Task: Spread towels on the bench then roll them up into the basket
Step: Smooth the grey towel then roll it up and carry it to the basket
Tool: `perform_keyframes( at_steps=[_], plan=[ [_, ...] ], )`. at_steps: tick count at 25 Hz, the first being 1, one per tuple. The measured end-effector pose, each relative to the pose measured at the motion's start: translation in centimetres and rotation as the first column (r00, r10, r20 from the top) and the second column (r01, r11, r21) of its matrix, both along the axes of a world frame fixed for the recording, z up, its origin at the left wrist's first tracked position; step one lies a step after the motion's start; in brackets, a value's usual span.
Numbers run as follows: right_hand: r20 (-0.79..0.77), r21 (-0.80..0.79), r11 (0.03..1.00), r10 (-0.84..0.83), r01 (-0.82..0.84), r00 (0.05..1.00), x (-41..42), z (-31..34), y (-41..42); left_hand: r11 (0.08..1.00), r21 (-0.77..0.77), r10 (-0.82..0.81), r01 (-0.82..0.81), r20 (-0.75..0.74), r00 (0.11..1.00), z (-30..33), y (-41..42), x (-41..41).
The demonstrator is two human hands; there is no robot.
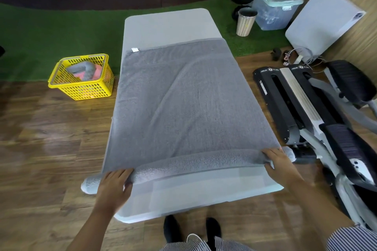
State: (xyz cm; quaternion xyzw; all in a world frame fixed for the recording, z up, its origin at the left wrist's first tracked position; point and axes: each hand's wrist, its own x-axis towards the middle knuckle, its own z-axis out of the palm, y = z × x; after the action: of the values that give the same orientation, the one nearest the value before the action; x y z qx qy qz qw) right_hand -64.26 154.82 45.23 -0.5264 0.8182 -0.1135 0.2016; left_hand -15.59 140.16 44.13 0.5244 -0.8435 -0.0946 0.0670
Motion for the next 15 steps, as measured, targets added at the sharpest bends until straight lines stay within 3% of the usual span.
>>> perform_keyframes(
  at_steps=[5,8,10,12,15],
  plan=[
    [-0.079,0.117,0.99,0.093,-0.084,0.993,-0.4,1.2,-1.5,0.998,0.066,0.023,-0.021,-0.036,0.999,0.6,-0.2,0.9],
    [-0.16,0.029,0.995,0.096,-0.093,0.982,-0.3,1.1,-1.8,0.998,0.001,0.059,-0.059,-0.093,0.994,0.6,-0.3,0.8],
    [-0.092,-0.016,1.0,0.013,-0.015,0.996,0.6,1.4,-1.5,0.997,-0.071,0.036,-0.042,-0.079,0.996,0.4,0.0,0.5],
    [0.006,0.063,0.997,-0.041,0.04,0.999,1.4,1.5,-0.9,0.997,-0.073,0.027,-0.031,-0.052,0.998,0.1,0.1,0.1],
    [-0.026,0.096,0.995,0.036,-0.034,0.999,1.3,1.2,-0.9,0.998,-0.043,0.044,-0.044,-0.002,0.999,-0.3,0.1,-0.2]
  ],
)
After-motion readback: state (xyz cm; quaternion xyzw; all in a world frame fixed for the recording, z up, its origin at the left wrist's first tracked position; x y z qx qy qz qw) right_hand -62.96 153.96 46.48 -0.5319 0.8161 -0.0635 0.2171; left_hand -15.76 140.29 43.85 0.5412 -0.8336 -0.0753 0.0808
